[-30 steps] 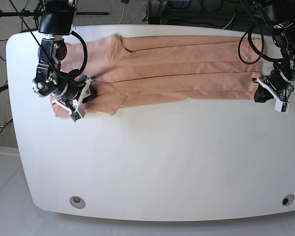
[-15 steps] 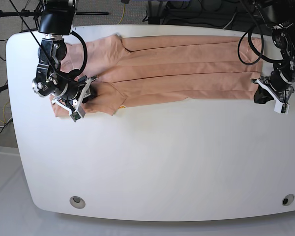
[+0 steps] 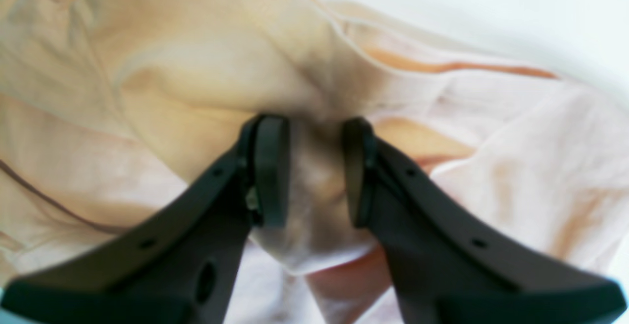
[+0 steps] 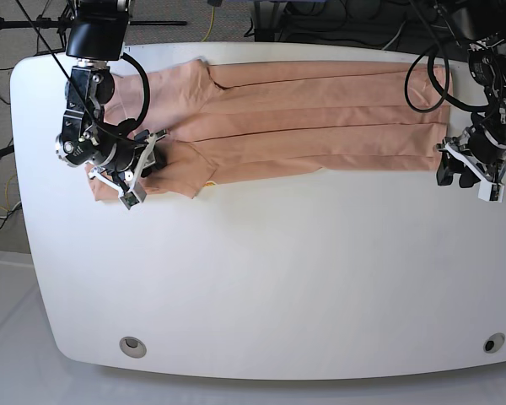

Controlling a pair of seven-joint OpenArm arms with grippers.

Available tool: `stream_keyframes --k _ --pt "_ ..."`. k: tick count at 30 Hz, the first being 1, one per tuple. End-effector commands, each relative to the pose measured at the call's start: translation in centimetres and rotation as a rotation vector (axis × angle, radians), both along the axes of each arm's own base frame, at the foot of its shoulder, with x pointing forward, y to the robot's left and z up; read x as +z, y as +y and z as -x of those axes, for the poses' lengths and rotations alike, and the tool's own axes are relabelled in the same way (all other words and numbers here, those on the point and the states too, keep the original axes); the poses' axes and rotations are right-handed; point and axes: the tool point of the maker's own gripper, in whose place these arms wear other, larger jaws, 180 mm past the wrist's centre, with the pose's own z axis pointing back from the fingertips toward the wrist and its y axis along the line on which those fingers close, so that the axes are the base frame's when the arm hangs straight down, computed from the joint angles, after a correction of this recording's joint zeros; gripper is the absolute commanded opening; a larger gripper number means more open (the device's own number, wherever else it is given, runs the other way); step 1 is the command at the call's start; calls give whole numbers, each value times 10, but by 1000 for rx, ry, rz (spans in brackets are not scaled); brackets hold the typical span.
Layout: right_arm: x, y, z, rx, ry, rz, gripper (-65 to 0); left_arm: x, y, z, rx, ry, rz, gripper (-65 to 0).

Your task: Fold the T-shirt properly

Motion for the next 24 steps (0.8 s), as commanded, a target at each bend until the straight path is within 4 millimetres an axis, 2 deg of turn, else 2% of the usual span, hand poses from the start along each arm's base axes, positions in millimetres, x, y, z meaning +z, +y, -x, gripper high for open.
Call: stream_keyframes --k 1,11,24 --pt "10 -3 -9 1 -35 5 -464 22 3 -10 -12 -69 -20 -348" --pt "9 -3 -9 2 -32 5 -463 36 -6 -14 -33 -113 -37 -346" --pt "12 -1 -11 4 -42 -2 -461 30 1 -17 -10 -98 -25 -336"
